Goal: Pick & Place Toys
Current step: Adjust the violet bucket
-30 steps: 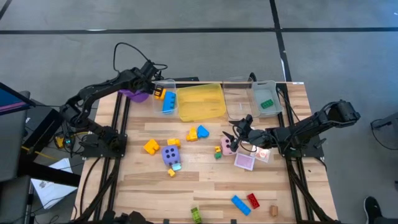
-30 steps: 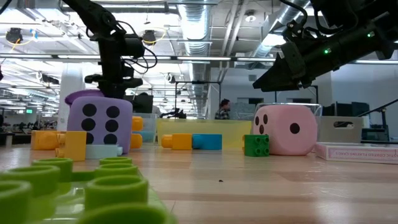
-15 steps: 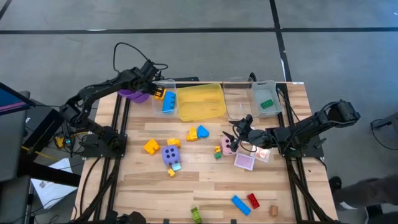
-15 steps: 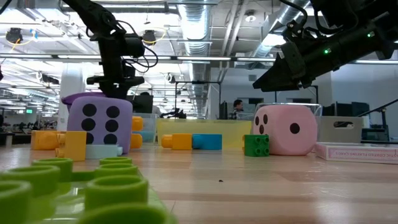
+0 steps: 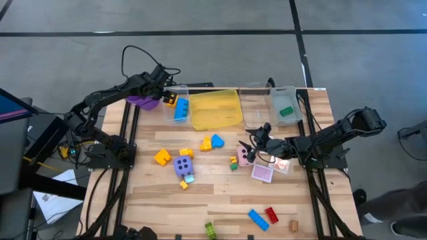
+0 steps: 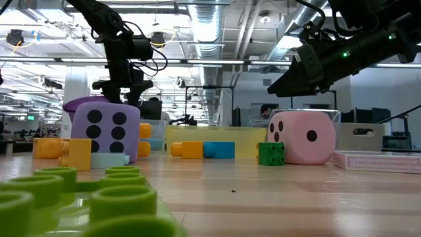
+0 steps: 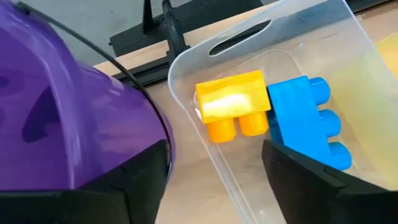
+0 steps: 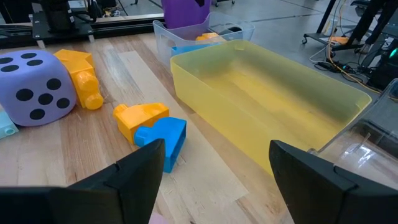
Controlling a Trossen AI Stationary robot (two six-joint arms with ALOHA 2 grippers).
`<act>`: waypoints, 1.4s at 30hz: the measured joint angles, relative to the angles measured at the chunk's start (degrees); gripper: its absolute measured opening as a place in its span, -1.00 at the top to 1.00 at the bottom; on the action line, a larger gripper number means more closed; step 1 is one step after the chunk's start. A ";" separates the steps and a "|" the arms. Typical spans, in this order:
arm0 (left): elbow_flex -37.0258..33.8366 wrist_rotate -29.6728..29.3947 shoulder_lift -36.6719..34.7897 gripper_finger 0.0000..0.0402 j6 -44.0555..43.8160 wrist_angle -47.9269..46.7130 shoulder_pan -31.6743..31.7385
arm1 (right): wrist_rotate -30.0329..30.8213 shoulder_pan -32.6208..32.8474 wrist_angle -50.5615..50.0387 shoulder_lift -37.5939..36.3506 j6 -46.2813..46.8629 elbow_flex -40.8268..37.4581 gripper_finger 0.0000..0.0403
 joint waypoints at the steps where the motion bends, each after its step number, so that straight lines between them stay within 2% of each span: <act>1: 0.00 -0.09 0.00 -0.28 0.70 -0.11 0.00 | 0.01 0.00 0.00 0.00 0.00 0.00 -0.40; 7: 0.00 -2.90 0.00 -0.27 5.19 -0.13 -1.72 | 0.01 -0.04 0.00 0.00 -0.02 0.00 -0.40; 16: 0.00 -3.16 0.00 -0.25 12.86 3.10 -4.80 | 0.01 -0.02 0.00 0.00 -0.02 0.00 -0.40; 39: 0.00 -3.19 0.00 -0.17 13.26 8.56 -6.74 | 0.03 -0.02 -0.31 0.00 -0.02 0.00 -0.40; 42: 0.00 -4.78 0.00 -0.16 14.14 9.46 -7.33 | 0.03 0.01 -0.28 0.00 -0.02 0.00 -0.40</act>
